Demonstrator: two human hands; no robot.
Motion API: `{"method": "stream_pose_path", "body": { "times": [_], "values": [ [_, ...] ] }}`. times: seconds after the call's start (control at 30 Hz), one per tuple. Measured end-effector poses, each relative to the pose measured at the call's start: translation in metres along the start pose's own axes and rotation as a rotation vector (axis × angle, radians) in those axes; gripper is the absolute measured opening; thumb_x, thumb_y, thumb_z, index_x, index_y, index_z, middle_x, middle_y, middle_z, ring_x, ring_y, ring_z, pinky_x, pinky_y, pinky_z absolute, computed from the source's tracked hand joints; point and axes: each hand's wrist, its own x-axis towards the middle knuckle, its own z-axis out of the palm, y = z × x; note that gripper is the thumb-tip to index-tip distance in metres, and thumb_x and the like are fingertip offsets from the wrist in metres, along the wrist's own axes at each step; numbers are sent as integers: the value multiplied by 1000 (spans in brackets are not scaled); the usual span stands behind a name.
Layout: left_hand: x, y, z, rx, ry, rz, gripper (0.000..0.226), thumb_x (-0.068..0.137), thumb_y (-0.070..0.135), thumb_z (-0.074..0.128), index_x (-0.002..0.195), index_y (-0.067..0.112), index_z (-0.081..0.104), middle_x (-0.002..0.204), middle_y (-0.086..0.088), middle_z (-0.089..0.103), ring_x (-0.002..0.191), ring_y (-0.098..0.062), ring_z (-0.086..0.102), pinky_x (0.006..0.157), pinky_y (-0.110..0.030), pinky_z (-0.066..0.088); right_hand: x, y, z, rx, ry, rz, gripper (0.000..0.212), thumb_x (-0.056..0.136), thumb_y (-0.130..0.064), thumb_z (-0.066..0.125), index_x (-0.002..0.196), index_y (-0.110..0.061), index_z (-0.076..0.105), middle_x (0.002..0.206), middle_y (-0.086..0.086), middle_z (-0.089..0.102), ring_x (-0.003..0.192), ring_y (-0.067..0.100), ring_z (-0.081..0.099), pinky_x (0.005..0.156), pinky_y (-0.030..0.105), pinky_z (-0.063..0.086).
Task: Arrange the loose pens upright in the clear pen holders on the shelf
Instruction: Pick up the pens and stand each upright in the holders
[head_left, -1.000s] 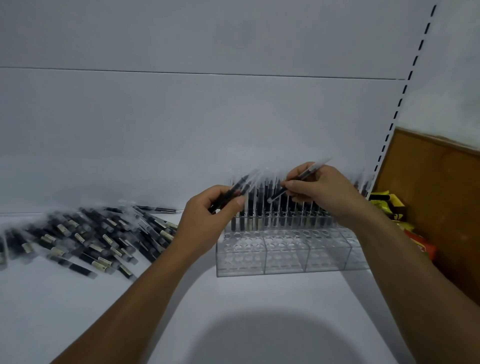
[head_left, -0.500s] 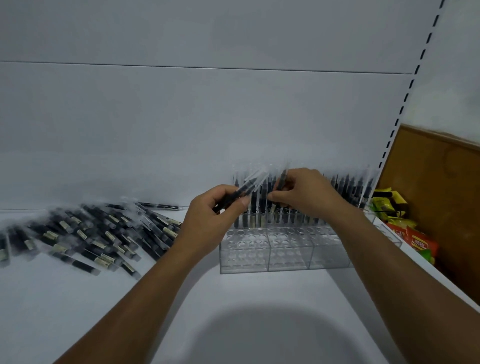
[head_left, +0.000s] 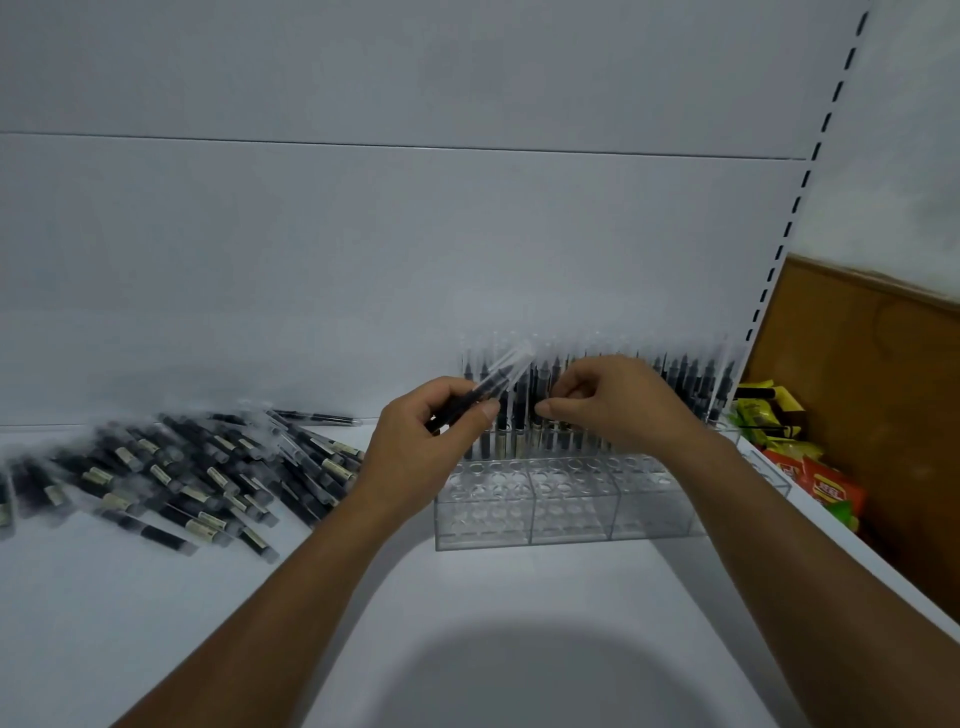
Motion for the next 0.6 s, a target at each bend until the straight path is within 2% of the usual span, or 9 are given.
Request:
{"method": "stream_pose_path", "body": {
  "times": [0.07, 0.17, 0.27, 0.43, 0.6],
  "values": [
    [0, 1, 1, -14, -5, 3, 4, 87, 23, 69, 89, 22, 71, 71, 3, 65, 63, -8, 56, 60, -21, 46, 0, 0, 1, 59, 39, -21, 24, 82, -46, 73, 92, -24, 69, 84, -9, 66, 77, 8, 61, 67, 23, 48],
    [1, 3, 3, -18, -5, 13, 4, 87, 21, 69, 89, 23, 71, 74, 1, 68, 66, -11, 59, 63, -25, 48, 3, -4, 8, 94, 55, -57, 20, 87, -43, 68, 85, -23, 67, 74, -9, 64, 69, 8, 59, 62, 23, 44],
    [0, 2, 2, -19, -4, 7, 3, 87, 22, 69, 88, 24, 72, 74, 2, 68, 67, -9, 59, 64, -23, 47, 8, -7, 8, 30, 79, -45, 21, 92, -40, 64, 82, -21, 64, 70, -6, 63, 65, 11, 59, 61, 23, 42],
    [1, 0, 0, -9, 4, -8, 4, 87, 24, 69, 89, 23, 72, 73, 5, 68, 67, -8, 58, 65, -23, 47, 11, -11, 7, -74, 65, -13, 30, 93, -40, 63, 82, -12, 67, 75, 4, 69, 71, 20, 64, 67, 29, 51],
    [-1, 1, 1, -16, 0, -2, 4, 87, 22, 69, 90, 21, 72, 70, 6, 65, 61, -7, 54, 59, -20, 45, 9, -12, 6, -143, 40, -5, 31, 93, -37, 62, 78, -10, 65, 72, 7, 66, 67, 21, 60, 57, 25, 40]
  ]
}}
